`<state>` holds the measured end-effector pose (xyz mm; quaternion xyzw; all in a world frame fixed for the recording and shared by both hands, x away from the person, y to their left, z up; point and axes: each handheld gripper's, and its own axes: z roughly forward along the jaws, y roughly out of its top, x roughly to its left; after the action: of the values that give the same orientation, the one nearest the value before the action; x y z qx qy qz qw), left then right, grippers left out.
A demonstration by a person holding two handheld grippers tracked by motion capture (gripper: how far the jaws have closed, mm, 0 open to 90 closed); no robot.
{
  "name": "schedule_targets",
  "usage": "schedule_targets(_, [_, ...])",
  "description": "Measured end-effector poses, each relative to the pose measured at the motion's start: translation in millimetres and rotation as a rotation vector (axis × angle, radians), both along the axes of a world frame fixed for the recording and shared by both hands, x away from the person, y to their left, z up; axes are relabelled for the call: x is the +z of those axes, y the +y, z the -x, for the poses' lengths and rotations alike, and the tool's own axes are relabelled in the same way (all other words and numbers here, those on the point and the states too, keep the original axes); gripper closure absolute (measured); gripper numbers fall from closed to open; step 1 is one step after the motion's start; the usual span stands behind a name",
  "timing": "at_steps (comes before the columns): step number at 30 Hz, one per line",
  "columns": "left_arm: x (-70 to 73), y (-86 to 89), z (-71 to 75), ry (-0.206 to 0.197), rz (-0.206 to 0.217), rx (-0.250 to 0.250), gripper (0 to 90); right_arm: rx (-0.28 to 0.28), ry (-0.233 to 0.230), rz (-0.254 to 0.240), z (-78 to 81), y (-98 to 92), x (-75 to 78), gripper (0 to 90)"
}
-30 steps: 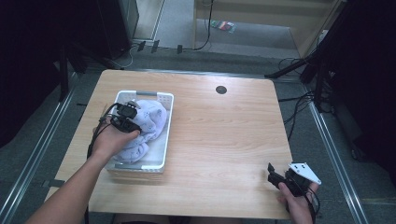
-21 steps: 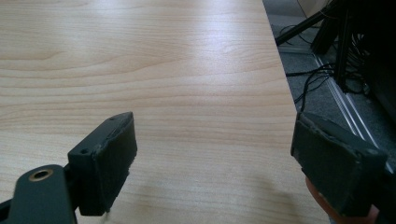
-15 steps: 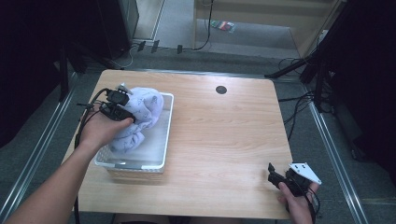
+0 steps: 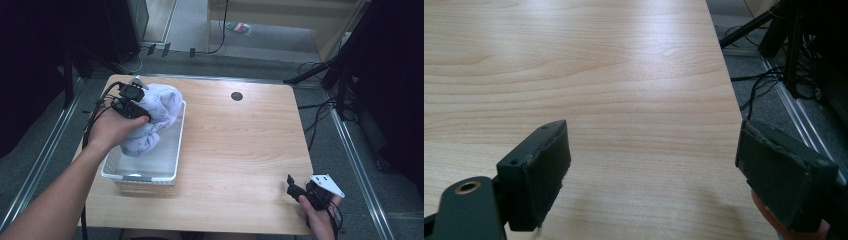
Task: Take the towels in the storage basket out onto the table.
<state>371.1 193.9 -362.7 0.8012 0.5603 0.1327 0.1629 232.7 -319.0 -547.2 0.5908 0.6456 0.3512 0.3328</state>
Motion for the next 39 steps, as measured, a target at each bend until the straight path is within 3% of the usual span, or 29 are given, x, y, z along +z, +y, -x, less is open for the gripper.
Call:
schedule_targets(7, [12.6,-16.6,-3.4,-0.015,-0.008,-0.019,60.9,0.004,0.002,0.0,-0.2,-0.4,0.1,14.5])
schedule_targets(16, [17.9,-32.5,-10.9,-0.014,0.008,-0.026,60.8,0.006,-0.005,-0.008,-2.1,0.0,0.1,14.0])
schedule_targets(25, [28.3,-64.6,-16.0,-0.025,0.003,-0.057,60.7,0.008,-0.011,-0.012,-2.8,0.6,0.2,14.0])
schedule_targets(39, [24.1,-114.0,-23.1,-0.011,0.013,-0.121,60.6,0.005,-0.012,-0.026,-2.7,0.5,0.5,14.0])
